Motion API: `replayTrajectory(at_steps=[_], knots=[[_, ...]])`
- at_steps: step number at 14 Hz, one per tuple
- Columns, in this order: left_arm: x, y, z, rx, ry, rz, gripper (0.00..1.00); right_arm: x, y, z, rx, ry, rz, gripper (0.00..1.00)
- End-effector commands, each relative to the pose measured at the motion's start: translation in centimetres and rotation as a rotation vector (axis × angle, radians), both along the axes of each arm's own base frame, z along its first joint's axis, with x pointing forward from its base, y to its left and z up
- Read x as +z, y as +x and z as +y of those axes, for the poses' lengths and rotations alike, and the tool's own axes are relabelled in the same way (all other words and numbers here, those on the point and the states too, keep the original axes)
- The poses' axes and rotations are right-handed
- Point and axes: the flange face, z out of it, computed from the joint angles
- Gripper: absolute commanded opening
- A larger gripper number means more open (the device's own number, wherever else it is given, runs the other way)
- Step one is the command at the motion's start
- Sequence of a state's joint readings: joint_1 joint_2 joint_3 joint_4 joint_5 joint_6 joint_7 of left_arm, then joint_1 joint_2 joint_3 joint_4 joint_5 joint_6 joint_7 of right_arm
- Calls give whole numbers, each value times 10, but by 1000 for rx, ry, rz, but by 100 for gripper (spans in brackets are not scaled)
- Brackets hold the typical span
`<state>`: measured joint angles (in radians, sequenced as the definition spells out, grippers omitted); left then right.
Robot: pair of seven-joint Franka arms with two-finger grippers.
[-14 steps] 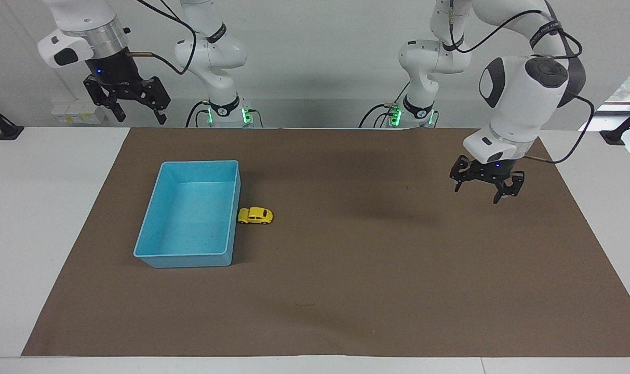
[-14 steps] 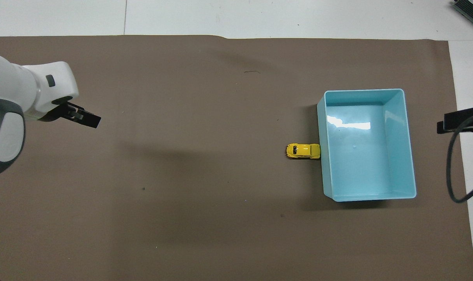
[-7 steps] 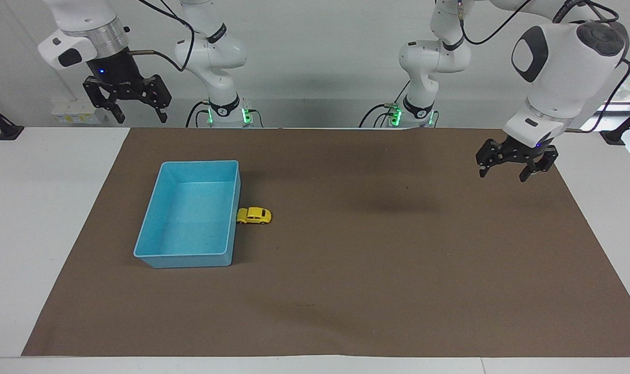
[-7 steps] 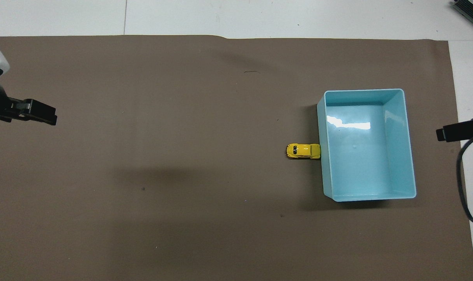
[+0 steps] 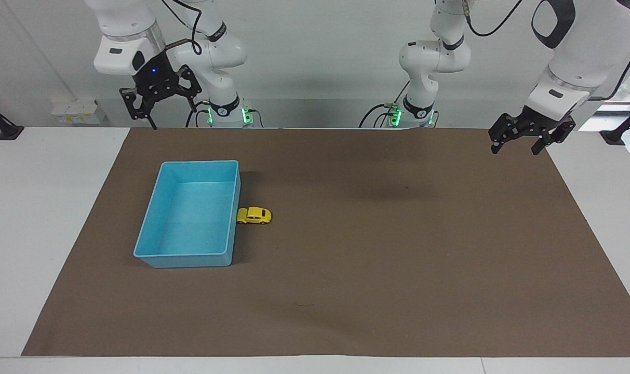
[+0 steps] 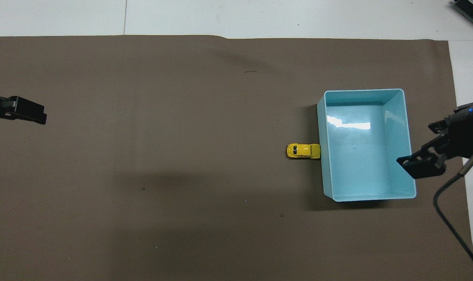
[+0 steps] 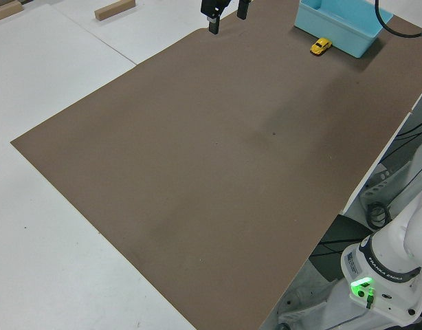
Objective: Wind up and store yellow beetle car
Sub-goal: 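Reach the right gripper toward the car beside the blue bin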
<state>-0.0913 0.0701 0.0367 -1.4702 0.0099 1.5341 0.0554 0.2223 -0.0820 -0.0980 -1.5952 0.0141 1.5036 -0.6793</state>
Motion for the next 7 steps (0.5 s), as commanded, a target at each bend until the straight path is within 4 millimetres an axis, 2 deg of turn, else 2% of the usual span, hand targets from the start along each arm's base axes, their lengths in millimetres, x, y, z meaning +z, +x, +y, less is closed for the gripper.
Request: replayTrajectory(at_steps=[1, 2, 4, 6, 7], knots=[[3, -6, 0, 5, -16, 22, 100, -11, -7, 11, 216, 7, -10, 100], [4, -6, 0, 5, -16, 19, 100, -14, -6, 12, 265, 6, -7, 100], [3, -5, 2, 7, -16, 18, 100, -30, -2, 30, 432, 3, -22, 100], [4, -5, 3, 8, -16, 16, 100, -54, -1, 44, 551, -6, -22, 100], [3, -5, 3, 8, -16, 18, 100, -73, 1, 47, 597, -5, -18, 100]])
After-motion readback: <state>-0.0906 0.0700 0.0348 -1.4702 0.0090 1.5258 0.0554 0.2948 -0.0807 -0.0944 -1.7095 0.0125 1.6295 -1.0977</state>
